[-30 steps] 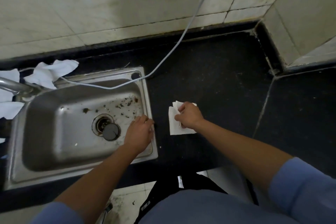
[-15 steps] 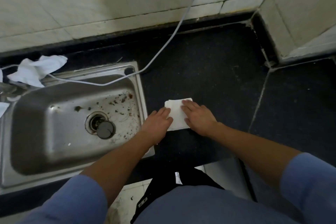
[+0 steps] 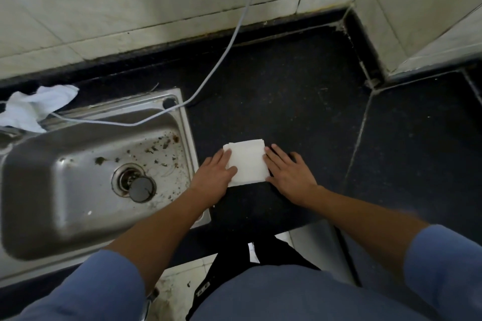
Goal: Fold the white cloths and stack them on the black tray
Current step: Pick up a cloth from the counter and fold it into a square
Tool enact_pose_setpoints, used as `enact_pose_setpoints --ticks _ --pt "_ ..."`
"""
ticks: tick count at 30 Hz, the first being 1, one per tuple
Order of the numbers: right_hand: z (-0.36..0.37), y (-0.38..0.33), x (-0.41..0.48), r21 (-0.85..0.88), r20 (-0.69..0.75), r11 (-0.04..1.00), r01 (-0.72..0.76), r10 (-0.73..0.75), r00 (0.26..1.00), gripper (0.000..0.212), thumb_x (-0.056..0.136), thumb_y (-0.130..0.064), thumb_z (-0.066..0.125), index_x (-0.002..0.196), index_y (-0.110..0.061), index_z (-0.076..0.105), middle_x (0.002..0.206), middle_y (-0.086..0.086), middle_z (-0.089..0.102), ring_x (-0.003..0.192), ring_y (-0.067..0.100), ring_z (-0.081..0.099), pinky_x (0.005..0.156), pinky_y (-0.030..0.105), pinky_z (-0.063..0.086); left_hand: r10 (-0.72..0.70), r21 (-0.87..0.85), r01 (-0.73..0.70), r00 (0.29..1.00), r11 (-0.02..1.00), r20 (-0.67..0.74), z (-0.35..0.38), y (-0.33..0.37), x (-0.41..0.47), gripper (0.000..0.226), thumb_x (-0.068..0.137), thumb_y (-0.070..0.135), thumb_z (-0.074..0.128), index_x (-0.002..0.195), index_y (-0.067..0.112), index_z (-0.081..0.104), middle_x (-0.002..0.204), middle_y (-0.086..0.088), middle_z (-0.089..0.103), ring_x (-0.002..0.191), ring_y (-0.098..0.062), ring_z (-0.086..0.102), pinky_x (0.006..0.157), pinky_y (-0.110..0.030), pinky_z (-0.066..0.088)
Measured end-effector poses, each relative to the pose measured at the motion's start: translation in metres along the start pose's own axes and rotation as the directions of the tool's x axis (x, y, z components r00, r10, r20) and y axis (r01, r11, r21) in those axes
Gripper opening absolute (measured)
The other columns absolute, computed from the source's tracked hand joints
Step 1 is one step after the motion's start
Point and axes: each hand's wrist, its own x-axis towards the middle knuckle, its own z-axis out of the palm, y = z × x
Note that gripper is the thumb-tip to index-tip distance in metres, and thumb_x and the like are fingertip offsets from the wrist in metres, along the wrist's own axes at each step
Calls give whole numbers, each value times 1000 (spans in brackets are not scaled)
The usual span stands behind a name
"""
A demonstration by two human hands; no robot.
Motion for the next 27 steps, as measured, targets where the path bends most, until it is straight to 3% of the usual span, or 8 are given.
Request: enact_pose_setpoints --ticks 3,6,8,10,13,18,22,27 --pt "-6 7 -3 27 -11 999 20 -19 1000 65 99 -48 33 152 -13 19 162 5 5 149 22 -1 115 46 19 45 42 -46 999 998 7 8 -1 -17 53 92 19 52 142 19 33 158 -17 3 146 -34 6 116 -44 19" --pt "-29 10 13 110 -134 993 37 -22 991 60 96 -48 42 146 -15 34 159 7 19 147 24 13 110 44 25 22 16 -21 993 1000 -116 14 2 -36 60 84 20 65 139 18 43 156 -19 19 143 -36 20 111 -46 28" --pt "-46 5 37 146 -135 987 63 -43 990 58 95 -45 46 144 -17 36 154 6 28 141 24 24 106 41 30 -44 -36 41 996 999 -81 13 8 -49 53 87 20 60 137 17 45 156 -17 18 144 -35 18 113 -46 25" --pt "-58 -6 62 154 -66 985 74 -65 996 61 92 -46 52 144 -18 35 146 7 37 132 26 35 101 41 36 -127 -81 121 989 989 -69 13 16 -63 46 86 21 59 132 15 51 155 -18 23 142 -35 23 112 -47 28" --pt "-68 -19 86 129 46 990 57 -63 997 65 85 -46 63 137 -15 39 129 10 51 115 28 50 89 41 42 -250 -123 238 963 964 -98 17 22 -86 36 68 18 75 104 14 68 134 -20 52 121 -37 52 91 -47 49" --pt "-73 -33 96 231 212 973 12 -63 975 38 84 -29 65 118 -12 55 113 8 60 98 26 60 73 33 47 -366 -126 352 924 927 -110 31 23 -119 36 57 15 83 90 15 69 123 -17 60 110 -34 60 83 -43 54" --pt "-76 -35 79 344 195 939 24 -96 976 27 82 -29 66 105 -17 58 102 2 59 90 22 58 67 32 45 -427 -165 405 896 899 -126 26 12 -128 33 75 15 70 108 15 68 134 -16 53 122 -32 51 97 -43 45" --pt "-89 -29 36 389 0 920 59 -64 998 16 82 -25 63 94 -20 54 85 -1 55 77 20 55 60 31 41 -374 -138 357 918 924 -130 -3 -11 -117 40 91 18 49 131 18 51 146 -10 37 132 -27 37 107 -38 33"
